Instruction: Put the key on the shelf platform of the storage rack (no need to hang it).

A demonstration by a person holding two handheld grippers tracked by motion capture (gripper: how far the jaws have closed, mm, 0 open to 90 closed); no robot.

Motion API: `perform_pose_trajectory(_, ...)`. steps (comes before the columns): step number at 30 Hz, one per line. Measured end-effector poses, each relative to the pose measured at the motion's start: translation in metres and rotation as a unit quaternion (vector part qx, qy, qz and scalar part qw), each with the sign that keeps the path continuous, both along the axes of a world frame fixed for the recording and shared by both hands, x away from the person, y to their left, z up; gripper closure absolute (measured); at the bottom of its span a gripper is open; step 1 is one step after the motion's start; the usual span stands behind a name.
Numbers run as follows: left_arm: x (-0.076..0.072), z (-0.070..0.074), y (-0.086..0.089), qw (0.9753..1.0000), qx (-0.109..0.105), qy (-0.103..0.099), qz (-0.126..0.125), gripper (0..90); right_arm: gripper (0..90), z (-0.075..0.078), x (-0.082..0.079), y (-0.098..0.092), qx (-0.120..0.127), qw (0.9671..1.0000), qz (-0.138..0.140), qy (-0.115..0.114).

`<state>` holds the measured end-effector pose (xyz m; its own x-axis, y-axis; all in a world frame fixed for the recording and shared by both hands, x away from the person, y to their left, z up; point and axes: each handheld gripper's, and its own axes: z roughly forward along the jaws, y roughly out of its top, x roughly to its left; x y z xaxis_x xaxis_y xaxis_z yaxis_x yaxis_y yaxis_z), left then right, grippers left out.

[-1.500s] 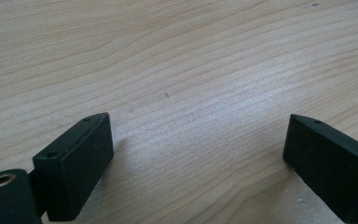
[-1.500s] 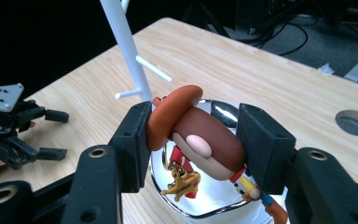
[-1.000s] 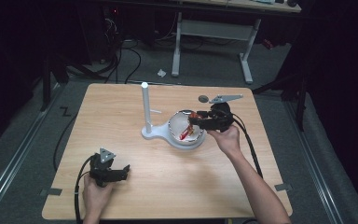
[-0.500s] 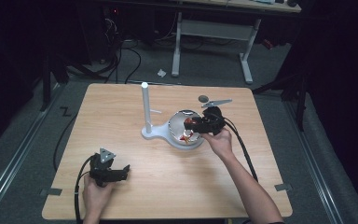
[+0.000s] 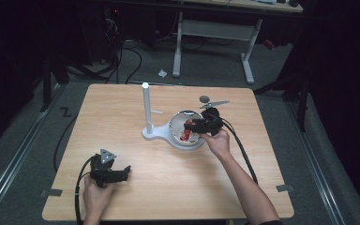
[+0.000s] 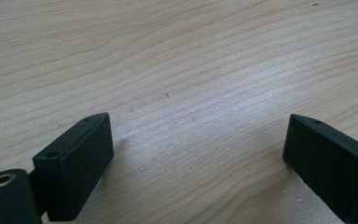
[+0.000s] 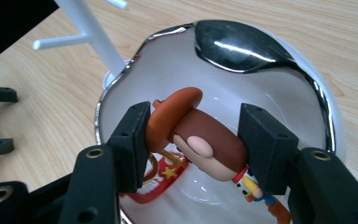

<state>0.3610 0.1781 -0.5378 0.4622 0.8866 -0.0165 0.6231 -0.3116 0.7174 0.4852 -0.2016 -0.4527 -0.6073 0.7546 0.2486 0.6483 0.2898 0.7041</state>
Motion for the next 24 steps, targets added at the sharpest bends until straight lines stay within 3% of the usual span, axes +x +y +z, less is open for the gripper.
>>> perform_pose_trajectory(5,0.0,0.0,0.0,1.0,0.0,0.0,0.0,8.6,45.6,-0.005,0.002,0.0,-0.01,0.9999,-0.008,0.002)
perform_pose_trajectory(10,0.0,0.0,0.0,1.0,0.0,0.0,0.0,8.6,42.4,-0.005,0.0,0.004,-0.027,0.9995,-0.007,-0.012)
perform_pose_trajectory(19,0.0,0.0,0.0,1.0,0.0,0.0,0.0,8.9,38.8,-0.001,-0.002,0.001,-0.026,0.9995,0.0,-0.019)
perform_pose_trajectory(24,0.0,0.0,0.0,1.0,0.0,-0.001,-0.001,8.9,39.5,0.007,-0.007,-0.002,-0.019,0.999,0.0,-0.04)
